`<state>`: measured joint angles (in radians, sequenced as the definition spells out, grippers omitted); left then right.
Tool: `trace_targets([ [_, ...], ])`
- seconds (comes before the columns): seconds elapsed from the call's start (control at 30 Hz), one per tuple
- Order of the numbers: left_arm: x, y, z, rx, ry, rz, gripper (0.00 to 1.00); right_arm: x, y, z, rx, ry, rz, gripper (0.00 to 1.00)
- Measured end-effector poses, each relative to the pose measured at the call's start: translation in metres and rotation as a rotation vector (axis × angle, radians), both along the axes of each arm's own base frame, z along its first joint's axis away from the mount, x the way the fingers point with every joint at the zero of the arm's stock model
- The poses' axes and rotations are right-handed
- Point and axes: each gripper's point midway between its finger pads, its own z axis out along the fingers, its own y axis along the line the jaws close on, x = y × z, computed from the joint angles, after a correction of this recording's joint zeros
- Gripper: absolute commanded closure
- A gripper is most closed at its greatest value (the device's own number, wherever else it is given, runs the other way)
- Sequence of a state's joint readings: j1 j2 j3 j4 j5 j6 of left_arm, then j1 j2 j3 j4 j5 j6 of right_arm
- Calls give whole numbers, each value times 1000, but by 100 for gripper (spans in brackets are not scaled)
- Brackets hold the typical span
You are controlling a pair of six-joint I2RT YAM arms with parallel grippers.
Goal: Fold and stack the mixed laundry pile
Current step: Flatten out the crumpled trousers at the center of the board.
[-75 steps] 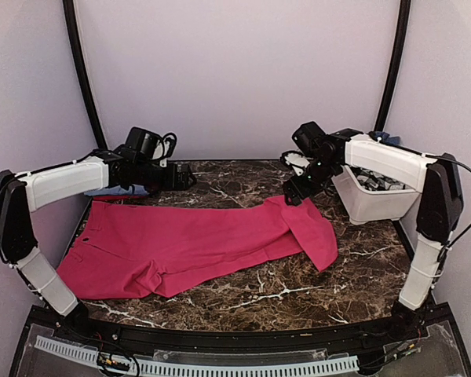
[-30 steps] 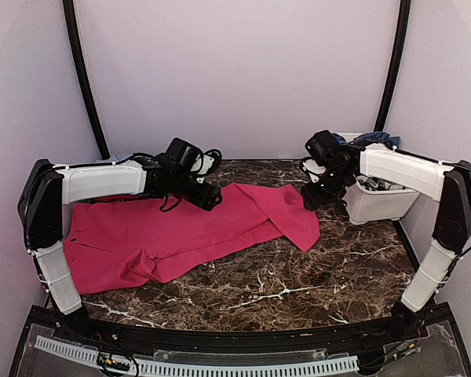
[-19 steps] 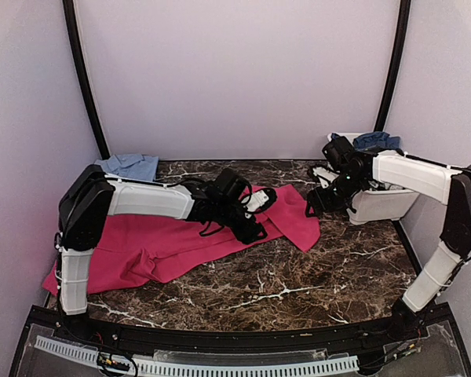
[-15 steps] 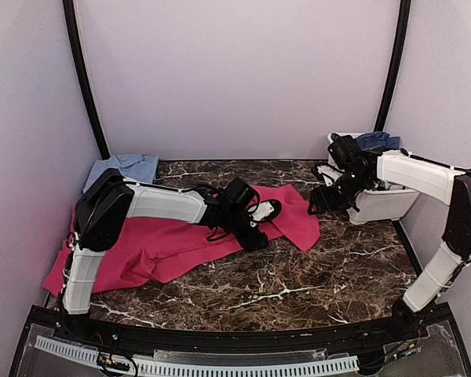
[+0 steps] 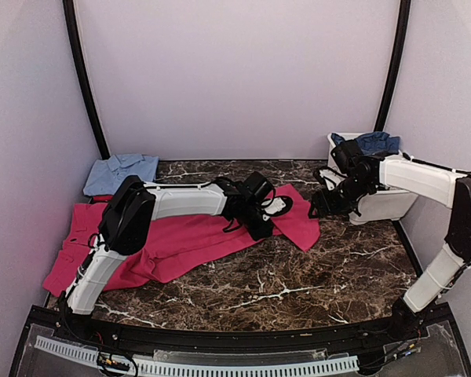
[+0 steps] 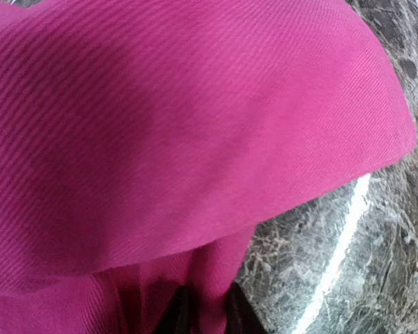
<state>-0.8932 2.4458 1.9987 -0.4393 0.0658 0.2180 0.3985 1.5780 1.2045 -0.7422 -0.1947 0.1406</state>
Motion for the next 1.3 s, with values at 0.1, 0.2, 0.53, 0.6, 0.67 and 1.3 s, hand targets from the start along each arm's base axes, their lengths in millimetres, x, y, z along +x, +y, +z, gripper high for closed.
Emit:
trace_targets([
  [0.1, -6, -1, 0, 4, 17, -24, 100, 0, 0, -1, 0, 0, -1, 27],
  [0.2, -18, 1, 2, -6, 36, -67, 100, -5, -1, -1, 9, 1, 2, 25],
  [0.53, -114, 11, 95, -167, 132, -279, 100, -30, 12, 29, 86, -65, 71, 23],
  [0.6, -122, 10, 124, -229, 130, -300, 100, -44, 26, 35, 98, -84, 126, 21],
  [0.67, -122, 11, 145, -289, 133, -304, 100, -64, 45, 45, 115, -111, 197, 19],
  [1.3, -114, 47, 138, -435, 318, -247, 100, -99, 41, -28, -77, 61, 96, 10],
])
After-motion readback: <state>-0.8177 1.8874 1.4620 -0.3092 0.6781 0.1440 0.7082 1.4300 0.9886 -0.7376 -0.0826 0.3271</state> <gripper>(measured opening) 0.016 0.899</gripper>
